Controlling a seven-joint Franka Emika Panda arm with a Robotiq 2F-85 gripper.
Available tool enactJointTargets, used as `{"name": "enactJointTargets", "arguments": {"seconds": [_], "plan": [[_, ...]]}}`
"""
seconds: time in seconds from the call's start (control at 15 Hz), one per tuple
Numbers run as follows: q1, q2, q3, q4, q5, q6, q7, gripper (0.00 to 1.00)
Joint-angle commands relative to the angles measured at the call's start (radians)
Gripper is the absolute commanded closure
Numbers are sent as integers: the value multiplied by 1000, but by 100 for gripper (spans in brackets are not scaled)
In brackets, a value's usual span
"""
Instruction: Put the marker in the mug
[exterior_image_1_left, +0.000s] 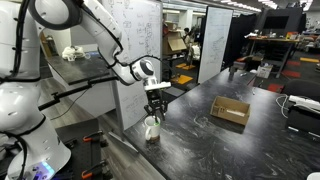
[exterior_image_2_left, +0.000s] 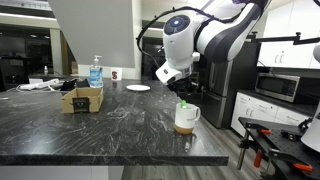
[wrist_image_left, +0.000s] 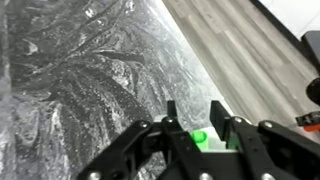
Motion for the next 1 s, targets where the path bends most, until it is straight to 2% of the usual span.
{"name": "enactJointTargets", "arguments": {"seconds": [0.0,0.2,0.27,0.73,0.93], "plan": [[-14,-3,14,25,35,-17,14,26],[-62,-34,22,43,181,25,-65,4],[-83,-47,27,50,257,37,-129,1],[-185,-121,11,89,709,80,-567,0],[-193,-140,6,82,854,113,-663,0]]}}
